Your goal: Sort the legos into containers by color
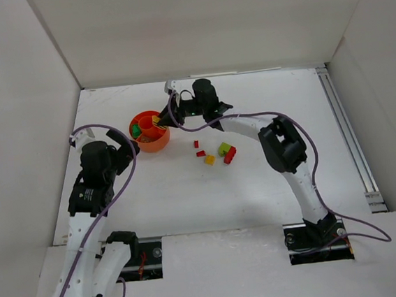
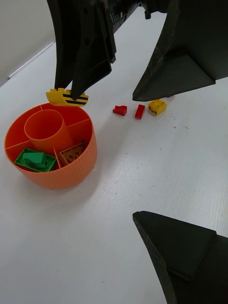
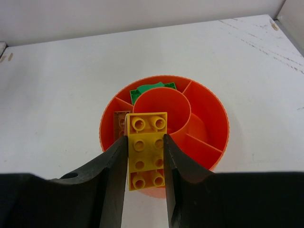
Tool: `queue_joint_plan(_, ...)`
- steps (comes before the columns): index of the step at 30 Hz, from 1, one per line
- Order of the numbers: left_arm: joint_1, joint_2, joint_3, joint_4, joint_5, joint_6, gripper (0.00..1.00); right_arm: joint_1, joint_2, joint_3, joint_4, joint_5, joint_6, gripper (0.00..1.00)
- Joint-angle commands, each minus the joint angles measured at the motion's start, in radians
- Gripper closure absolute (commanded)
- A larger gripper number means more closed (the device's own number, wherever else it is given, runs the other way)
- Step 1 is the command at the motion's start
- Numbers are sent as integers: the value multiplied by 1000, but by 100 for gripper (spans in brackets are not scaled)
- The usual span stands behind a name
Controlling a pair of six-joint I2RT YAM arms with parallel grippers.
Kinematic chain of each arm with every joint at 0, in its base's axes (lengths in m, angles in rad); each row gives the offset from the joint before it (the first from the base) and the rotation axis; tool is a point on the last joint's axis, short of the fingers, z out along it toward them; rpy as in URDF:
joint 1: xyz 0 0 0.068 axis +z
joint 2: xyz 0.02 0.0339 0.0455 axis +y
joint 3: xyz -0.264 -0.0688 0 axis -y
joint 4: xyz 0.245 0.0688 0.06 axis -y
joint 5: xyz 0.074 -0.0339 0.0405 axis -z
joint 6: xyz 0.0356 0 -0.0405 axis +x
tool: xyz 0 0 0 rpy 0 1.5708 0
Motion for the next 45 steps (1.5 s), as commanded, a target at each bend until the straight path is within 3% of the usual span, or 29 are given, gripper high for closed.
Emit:
queue_joint_plan(1, 4, -15, 42, 35, 7, 20, 0, 6, 27, 54, 119, -44, 41, 71)
queue_joint_plan(15, 4, -24, 51, 3, -24, 20, 0, -4, 110, 75, 266, -76, 154, 66)
queue_joint_plan(22, 4, -24, 51, 3, -24, 20, 0, -22, 110, 44, 298, -76, 183, 48)
queue_joint_plan(23, 4, -24, 51, 3, -24, 20, 0, -22, 110, 35, 298, -76, 183, 41)
queue_joint_plan(27, 4, -33, 51, 3, -24, 20, 0, -22, 110, 35, 298, -85, 183, 36)
queue_joint_plan(32, 4, -33, 51, 3, -24, 20, 0, -31, 88, 26, 298, -85, 183, 35)
queue_joint_plan(33, 4, -33, 51, 3, -24, 20, 0, -31, 88, 26, 298, -85, 183, 42)
queue_joint_plan(37, 4, -33, 61, 3, -24, 20, 0, -31, 79, 15, 298, -85, 183, 43)
queue_joint_plan(45, 4, -42, 61, 27, 14, 21, 0, -40, -46, -67, 275, -49, 183, 32)
